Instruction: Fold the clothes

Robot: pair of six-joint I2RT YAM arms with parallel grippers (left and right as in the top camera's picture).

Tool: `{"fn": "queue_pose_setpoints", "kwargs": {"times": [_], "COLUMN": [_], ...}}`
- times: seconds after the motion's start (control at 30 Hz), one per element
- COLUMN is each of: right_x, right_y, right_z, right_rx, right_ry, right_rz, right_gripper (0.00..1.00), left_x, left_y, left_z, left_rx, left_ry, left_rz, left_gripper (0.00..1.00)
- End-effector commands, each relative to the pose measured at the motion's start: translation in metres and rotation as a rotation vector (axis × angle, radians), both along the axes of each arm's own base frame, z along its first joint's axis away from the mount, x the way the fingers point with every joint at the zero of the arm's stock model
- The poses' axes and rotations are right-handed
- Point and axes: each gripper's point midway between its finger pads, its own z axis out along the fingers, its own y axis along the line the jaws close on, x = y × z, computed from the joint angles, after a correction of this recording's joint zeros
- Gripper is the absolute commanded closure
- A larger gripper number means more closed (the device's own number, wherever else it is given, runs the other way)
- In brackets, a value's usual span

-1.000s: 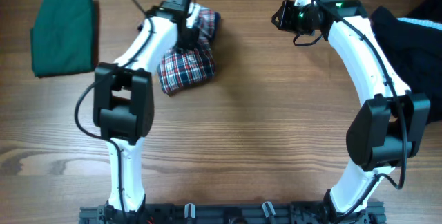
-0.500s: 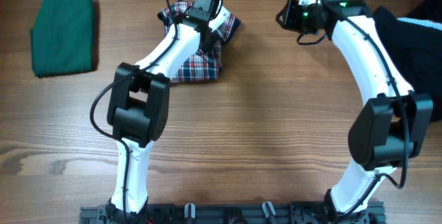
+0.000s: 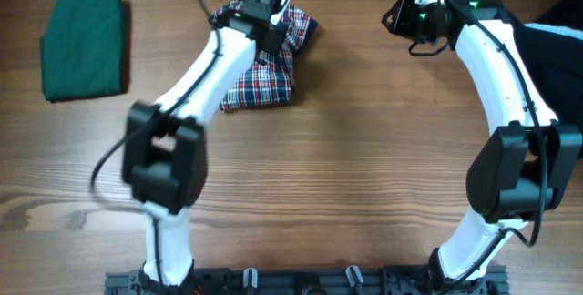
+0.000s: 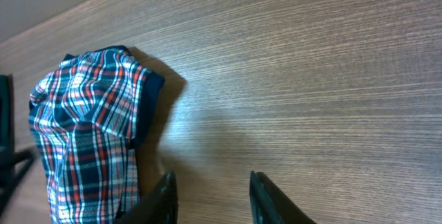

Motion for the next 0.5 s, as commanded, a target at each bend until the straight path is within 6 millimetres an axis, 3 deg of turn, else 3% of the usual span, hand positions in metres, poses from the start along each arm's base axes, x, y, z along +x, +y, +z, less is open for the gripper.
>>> {"fn": "queue_pose_setpoints", "kwargs": {"times": [0.0,0.07,0.13,0.33,0.4,0.47], "right_x": [0.003,0.003,0.002,-0.003,-0.006,-0.009], "right_y": [-0.003,-0.001,0.001,0.007,0.008,0.008], "right_z": [0.004,0.004,0.005,0.004,0.003,0.001], "right_rx": [-0.019,-0.013,-0.001,0.019,0.021,0.011], "right_ry": [-0.020,-0.021,-0.022,-0.010,0.002,0.010], "right_rz": [0.004,0.010,0.020,0.063,0.072,0.087], "right_gripper": [0.61,0.59,0.57,0.42,0.39,0.39], "left_x": [-0.042,-0.066,-0.084,-0.096,-0.096,-0.096], "left_y": [-0.012,-0.008,-0.012,-0.018,-0.018,-0.019], "left_z": [0.045,0.035,0.024,0.005,-0.002,-0.010], "left_rx": [-0.372,-0.462,-0.498,-0.535,-0.549,-0.554], "left_ry": [0.116,0.249,0.360,0.464,0.469,0.471], "left_rz": [0.279,0.458,0.525,0.627,0.652,0.656], "left_gripper": [0.60,0.58,0.53,0.28,0.27,0.35]}}
